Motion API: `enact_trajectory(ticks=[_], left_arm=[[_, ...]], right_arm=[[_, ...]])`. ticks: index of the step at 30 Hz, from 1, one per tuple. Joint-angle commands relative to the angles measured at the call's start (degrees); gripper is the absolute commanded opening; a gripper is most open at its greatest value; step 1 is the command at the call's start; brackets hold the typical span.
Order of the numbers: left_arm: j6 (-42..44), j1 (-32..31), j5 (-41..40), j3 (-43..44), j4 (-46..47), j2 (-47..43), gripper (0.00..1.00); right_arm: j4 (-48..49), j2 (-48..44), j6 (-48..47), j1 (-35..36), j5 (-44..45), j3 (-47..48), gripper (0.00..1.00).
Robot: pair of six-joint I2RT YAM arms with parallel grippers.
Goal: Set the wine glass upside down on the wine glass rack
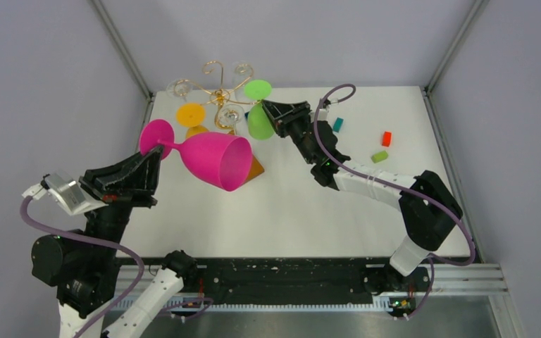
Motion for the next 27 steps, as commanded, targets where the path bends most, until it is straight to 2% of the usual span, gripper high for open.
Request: enact_trajectory(ticks=[1, 27], left_arm=[[0.50, 0.18, -0.93, -0.24, 1.91, -0.68, 0.00], [0.31, 0.18, -0.94, -1.13, 2.22, -0.74, 0.00]], right_arm=[[4.72, -0.13, -0.09, -0.58, -0.87, 2.23, 0.25], [4.81, -3.69, -1.13, -0.50, -0.12, -0.14, 0.24]])
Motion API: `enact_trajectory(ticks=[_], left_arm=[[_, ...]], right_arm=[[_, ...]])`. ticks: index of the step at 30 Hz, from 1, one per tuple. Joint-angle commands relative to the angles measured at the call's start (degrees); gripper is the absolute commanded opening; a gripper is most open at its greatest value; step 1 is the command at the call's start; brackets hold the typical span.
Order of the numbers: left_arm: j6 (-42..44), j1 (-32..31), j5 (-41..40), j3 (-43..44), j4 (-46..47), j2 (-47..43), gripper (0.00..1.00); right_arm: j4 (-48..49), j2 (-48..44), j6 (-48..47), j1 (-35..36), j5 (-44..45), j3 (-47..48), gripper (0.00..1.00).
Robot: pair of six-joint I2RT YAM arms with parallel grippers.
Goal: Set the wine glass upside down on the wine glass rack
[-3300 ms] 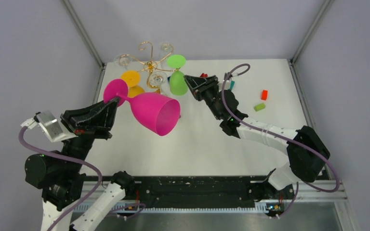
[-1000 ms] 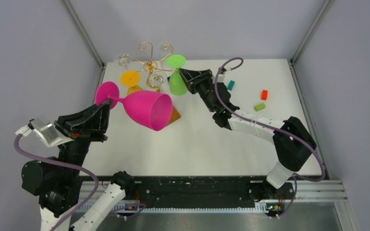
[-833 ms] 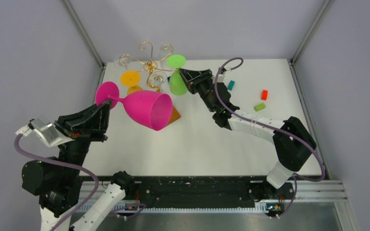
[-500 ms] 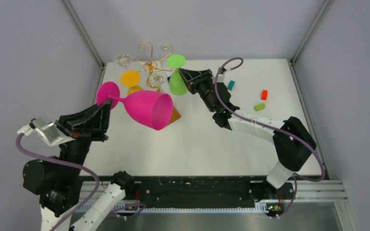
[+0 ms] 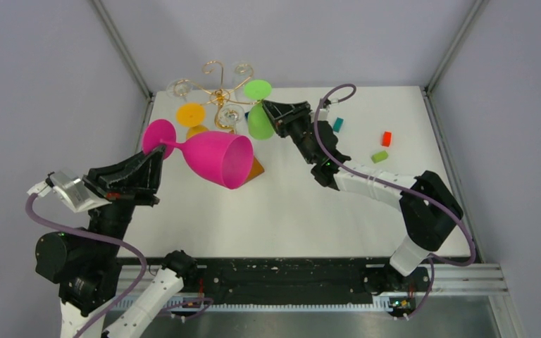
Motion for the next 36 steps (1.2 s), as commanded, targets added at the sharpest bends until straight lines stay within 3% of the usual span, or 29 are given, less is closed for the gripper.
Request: enact_trajectory(ticks=[1, 12, 36], left_arm=[[0.31, 0.17, -0.40, -0.21, 2.31, -0.69, 0.00], [0.32, 0.17, -0.32, -0.25, 2.63, -0.30, 0.00], [0.80, 0.20, -1.62, -0.61, 1.79, -1.04, 0.00]], right_arm=[[4.66, -3.78, -0.98, -0.51, -0.01, -0.13, 0.24], [4.14, -6.48, -2.26, -0.50, 0.86, -1.92, 0.23], [5.00, -2.19, -0.49, -0.52, -0.29, -2.03, 0.23]])
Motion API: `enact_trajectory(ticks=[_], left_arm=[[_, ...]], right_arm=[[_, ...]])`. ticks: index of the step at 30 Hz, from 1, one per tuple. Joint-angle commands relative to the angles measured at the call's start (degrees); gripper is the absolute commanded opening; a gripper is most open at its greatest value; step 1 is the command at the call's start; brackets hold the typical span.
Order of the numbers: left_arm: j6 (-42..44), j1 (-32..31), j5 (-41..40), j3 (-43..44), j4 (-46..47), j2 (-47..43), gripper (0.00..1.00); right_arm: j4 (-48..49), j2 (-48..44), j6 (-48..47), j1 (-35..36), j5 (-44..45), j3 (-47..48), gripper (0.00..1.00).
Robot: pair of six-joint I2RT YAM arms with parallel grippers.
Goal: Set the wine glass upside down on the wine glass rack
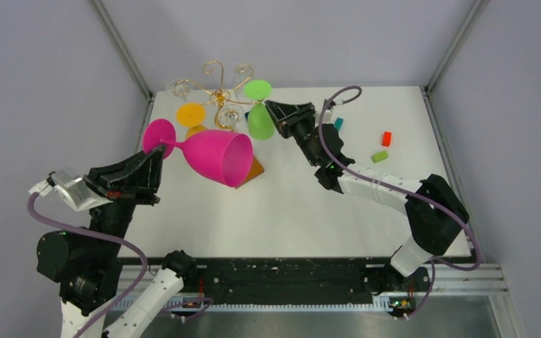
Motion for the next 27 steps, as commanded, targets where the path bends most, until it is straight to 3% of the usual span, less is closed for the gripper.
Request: enact_trajectory(ticks=[1, 27], left_arm=[[0.68, 0.19, -1.10, -0.33, 1.84, -1.08, 0.00], [2.07, 0.18, -3.41, -0.83, 1.29, -1.83, 0.00]], right_arm=[[2.58, 0.95, 0.35, -0.50, -0.46, 0.79, 0.23], [3.09, 2.86, -0.08, -0.55, -0.96, 3.84, 0.23]])
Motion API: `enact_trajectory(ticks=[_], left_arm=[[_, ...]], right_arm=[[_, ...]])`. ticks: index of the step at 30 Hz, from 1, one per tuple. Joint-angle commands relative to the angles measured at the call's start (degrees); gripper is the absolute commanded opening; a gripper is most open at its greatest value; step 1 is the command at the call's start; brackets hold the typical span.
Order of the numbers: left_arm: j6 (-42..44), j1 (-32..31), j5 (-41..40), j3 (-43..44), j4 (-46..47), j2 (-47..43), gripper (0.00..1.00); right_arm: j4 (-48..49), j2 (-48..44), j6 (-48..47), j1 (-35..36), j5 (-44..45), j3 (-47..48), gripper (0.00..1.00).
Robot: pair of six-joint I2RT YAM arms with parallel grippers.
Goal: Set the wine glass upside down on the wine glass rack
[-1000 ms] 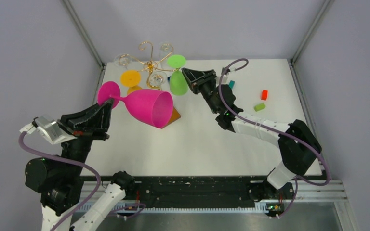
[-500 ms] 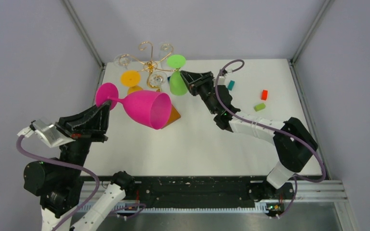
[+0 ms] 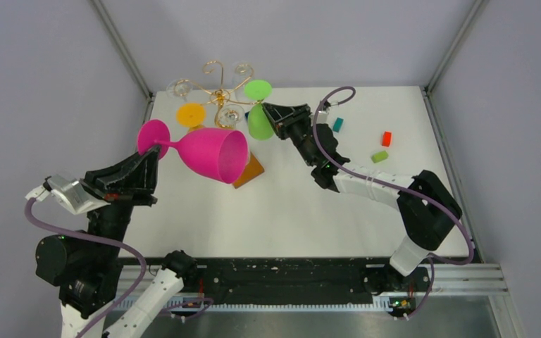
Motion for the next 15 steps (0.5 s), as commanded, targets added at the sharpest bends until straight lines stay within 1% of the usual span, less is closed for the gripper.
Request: enact_trajectory(ticks=[1, 15], left_arm=[[0.71, 0.16, -0.94, -0.50, 1.60, -0.65, 0.00], [1.32, 0.19, -1.23, -0.68, 1.69, -0.72, 0.00]], right_arm=[[2.90, -0.45, -0.65, -0.56, -0.49, 2.99, 0.23], [1.77, -0.34, -1.79, -0.59, -0.56, 5.26, 0.23]])
